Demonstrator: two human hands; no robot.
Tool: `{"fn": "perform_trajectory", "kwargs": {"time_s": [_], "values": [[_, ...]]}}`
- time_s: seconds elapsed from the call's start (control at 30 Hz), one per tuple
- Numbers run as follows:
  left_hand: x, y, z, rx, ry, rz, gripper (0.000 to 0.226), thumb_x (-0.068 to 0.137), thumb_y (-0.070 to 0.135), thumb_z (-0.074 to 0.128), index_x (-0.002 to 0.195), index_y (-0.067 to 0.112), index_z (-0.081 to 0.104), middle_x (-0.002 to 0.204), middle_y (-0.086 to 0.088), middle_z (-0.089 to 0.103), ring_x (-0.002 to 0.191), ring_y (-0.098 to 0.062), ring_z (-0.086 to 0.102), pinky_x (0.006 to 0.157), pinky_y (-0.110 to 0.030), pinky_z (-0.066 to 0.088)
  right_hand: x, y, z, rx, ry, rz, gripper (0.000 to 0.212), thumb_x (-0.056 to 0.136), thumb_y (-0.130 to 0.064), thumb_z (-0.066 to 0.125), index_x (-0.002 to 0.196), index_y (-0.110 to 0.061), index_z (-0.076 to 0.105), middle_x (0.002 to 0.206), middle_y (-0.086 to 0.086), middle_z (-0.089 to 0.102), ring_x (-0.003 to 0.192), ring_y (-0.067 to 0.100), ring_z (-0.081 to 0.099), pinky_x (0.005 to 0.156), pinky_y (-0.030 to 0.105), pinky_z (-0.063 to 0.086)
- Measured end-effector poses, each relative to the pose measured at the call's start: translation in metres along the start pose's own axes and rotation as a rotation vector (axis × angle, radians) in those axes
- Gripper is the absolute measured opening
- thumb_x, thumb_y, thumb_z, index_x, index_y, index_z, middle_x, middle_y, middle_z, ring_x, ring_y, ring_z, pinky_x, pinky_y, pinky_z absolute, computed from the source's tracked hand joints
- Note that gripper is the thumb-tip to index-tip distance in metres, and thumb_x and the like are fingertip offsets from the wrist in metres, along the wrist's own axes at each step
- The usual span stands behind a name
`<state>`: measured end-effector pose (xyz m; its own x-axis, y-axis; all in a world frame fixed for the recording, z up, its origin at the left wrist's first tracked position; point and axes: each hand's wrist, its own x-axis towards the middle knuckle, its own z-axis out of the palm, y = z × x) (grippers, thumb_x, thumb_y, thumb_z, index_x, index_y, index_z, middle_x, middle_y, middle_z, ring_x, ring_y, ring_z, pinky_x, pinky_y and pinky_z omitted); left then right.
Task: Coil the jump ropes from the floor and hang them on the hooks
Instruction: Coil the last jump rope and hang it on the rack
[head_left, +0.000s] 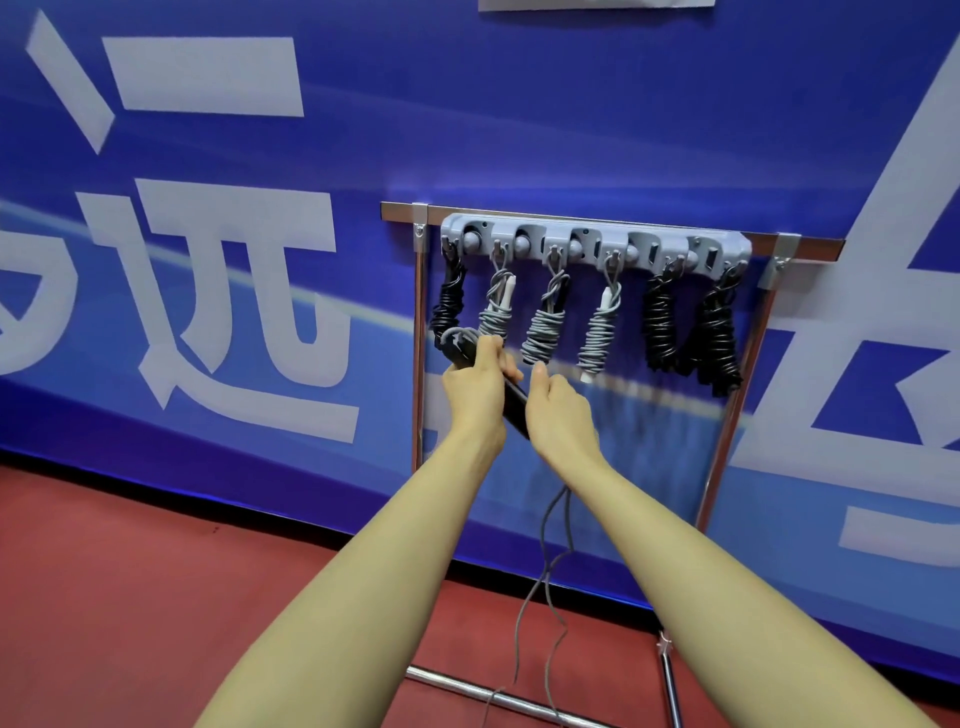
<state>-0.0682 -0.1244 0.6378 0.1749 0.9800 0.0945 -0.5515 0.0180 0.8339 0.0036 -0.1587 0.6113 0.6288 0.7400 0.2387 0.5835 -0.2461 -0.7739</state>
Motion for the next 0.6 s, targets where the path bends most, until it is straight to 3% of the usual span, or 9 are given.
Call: {"fn": "perform_trajectory", "kwargs": {"time_s": [0.1, 0.37, 0.5, 0.6], "values": [[0.002, 0.0, 0.003, -0.19, 0.034, -0.075, 0.033, 0.086, 0.008, 0.052, 0.055, 0.012, 0.041, 0.043, 0.002, 0.038, 0.045, -0.014, 0.038, 0.054, -0.027, 0.038, 0.0, -0.001, -0.001, -0.161, 0.038, -0.085, 0.06, 0.101, -0.05, 0.01, 0.105, -0.011, 0.056, 0.103, 0.009, 0.063, 0.095, 0.028, 0.054, 0.075, 0.038, 0.038], [0.006, -0.002, -0.002, -0.444, 0.053, -0.221, 0.043, 0.086, 0.01, 0.06, 0.05, 0.012, 0.037, 0.041, 0.0, 0.037, 0.038, -0.014, 0.037, 0.051, -0.028, 0.038, 0.002, 0.001, 0.001, -0.296, 0.071, -0.093, 0.065, 0.098, -0.056, 0.011, 0.112, -0.011, 0.054, 0.101, 0.012, 0.063, 0.093, 0.033, 0.057, 0.07, 0.037, 0.038], [0.005, -0.005, -0.008, -0.498, 0.047, -0.258, 0.038, 0.086, 0.01, 0.059, 0.053, 0.012, 0.039, 0.043, 0.001, 0.039, 0.038, -0.013, 0.039, 0.053, -0.027, 0.039, 0.003, 0.001, -0.001, -0.188, 0.008, -0.026, 0.064, 0.101, -0.049, 0.014, 0.089, -0.008, 0.06, 0.086, 0.006, 0.057, 0.079, 0.026, 0.048, 0.067, 0.034, 0.038], [0.004, -0.006, -0.008, -0.568, 0.069, -0.243, 0.041, 0.086, 0.011, 0.055, 0.051, 0.015, 0.035, 0.044, 0.003, 0.032, 0.038, -0.013, 0.033, 0.052, -0.027, 0.039, 0.006, 0.0, 0.003, 0.027, 0.07, 0.043, 0.062, 0.099, -0.054, 0.019, 0.07, -0.009, 0.051, 0.081, 0.011, 0.063, 0.077, 0.031, 0.061, 0.073, 0.041, 0.053]]}}
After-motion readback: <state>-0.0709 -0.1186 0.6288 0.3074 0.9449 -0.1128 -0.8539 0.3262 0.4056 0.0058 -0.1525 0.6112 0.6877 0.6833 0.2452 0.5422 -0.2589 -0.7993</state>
